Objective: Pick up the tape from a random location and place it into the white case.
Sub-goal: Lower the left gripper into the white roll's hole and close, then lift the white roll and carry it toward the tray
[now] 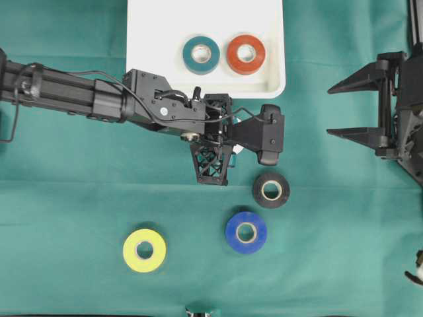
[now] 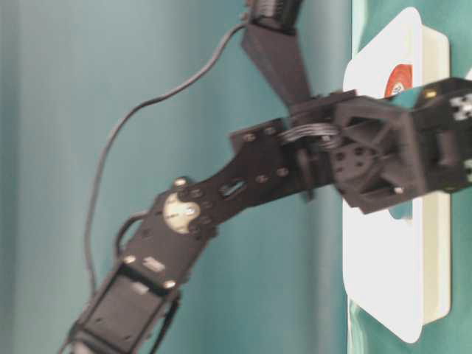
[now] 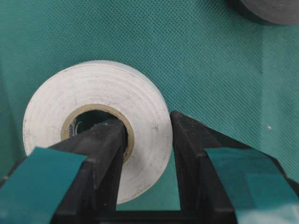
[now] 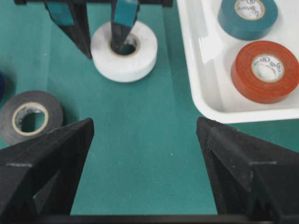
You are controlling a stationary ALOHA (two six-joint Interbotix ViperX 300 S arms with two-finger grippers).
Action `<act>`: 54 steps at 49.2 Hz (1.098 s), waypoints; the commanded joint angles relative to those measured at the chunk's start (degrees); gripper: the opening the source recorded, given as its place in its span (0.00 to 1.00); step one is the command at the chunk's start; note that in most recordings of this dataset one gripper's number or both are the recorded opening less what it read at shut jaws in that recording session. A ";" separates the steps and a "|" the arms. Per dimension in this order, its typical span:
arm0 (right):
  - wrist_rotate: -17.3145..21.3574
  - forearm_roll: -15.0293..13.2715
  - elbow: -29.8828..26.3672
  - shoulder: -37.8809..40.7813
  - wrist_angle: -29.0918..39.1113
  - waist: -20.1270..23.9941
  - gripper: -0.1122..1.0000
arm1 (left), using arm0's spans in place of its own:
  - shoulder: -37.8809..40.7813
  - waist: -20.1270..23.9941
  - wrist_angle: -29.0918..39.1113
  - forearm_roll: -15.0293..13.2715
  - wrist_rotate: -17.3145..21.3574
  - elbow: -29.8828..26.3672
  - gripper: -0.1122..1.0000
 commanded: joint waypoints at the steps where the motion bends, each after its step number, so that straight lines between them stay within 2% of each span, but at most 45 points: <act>1: -0.09 -0.18 -0.79 0.35 -0.35 0.00 0.86 | -4.39 0.09 0.97 0.09 0.09 -1.32 0.33; 26: -0.09 -0.18 -0.79 0.35 -0.26 -0.09 0.86 | -12.22 0.09 10.37 0.26 0.18 -7.03 0.33; 39: -0.09 -0.09 -0.79 0.35 -0.26 -0.09 0.86 | -13.01 0.35 16.70 0.53 0.26 -10.72 0.33; 54: -0.09 -0.09 -0.79 0.35 -0.26 -0.09 0.86 | -15.64 0.44 19.78 0.88 0.44 -14.33 0.33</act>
